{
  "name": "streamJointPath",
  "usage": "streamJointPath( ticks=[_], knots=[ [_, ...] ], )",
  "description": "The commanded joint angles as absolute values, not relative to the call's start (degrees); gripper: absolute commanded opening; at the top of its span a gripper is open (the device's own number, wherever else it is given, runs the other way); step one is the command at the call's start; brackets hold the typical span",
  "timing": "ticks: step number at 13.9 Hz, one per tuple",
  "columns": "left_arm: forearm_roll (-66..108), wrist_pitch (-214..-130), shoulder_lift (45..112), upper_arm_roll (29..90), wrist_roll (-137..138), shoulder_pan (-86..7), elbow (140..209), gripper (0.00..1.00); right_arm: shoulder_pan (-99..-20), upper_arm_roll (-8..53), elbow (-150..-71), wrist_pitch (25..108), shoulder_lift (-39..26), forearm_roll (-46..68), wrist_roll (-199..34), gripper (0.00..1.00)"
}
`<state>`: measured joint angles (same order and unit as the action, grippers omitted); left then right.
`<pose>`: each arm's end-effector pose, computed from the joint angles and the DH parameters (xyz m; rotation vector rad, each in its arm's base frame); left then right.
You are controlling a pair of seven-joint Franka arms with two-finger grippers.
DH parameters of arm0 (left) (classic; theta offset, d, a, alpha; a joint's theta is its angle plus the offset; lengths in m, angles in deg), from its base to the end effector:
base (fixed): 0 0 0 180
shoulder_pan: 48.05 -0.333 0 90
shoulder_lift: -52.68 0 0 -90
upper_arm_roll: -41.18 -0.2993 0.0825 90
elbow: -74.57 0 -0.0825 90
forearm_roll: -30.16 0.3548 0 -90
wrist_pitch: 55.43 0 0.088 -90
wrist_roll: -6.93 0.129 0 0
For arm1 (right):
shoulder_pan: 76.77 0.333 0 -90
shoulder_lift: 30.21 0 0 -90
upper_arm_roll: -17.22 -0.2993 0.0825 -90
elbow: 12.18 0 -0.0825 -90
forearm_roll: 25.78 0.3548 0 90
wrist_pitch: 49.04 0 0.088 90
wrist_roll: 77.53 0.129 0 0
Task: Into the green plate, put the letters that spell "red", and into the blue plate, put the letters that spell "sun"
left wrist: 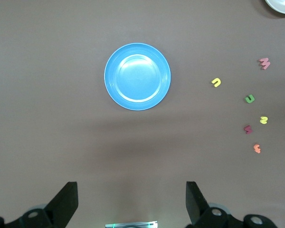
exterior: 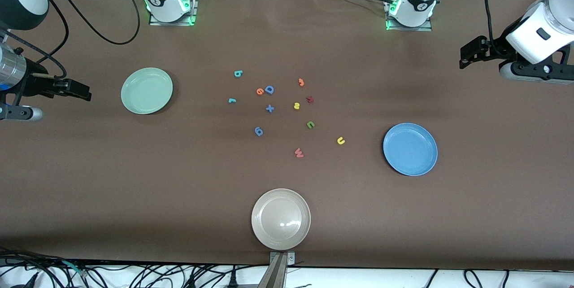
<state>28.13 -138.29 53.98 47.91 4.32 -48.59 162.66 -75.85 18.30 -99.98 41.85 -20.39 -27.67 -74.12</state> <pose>0.5124 -0.0599 0.5786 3.1055 -0.1010 -0.1810 0.5672 -0.0051 0.5102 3.0955 -0.0925 -0.1804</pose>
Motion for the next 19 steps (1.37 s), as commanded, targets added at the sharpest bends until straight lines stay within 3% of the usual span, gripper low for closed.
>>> streamJointPath(
  ticks=[1,19],
  knots=[
    [27.3,-137.3,54.7,47.9,5.4,-49.0,160.8,1.00,-75.7,18.4,-100.4,41.5,-21.0,-28.7,-73.6,1.00],
    [27.3,-137.2,54.8,48.0,5.4,-48.9,161.2,1.00,-75.6,18.3,-100.1,41.8,-21.0,-29.0,-73.7,1.00]
  ],
)
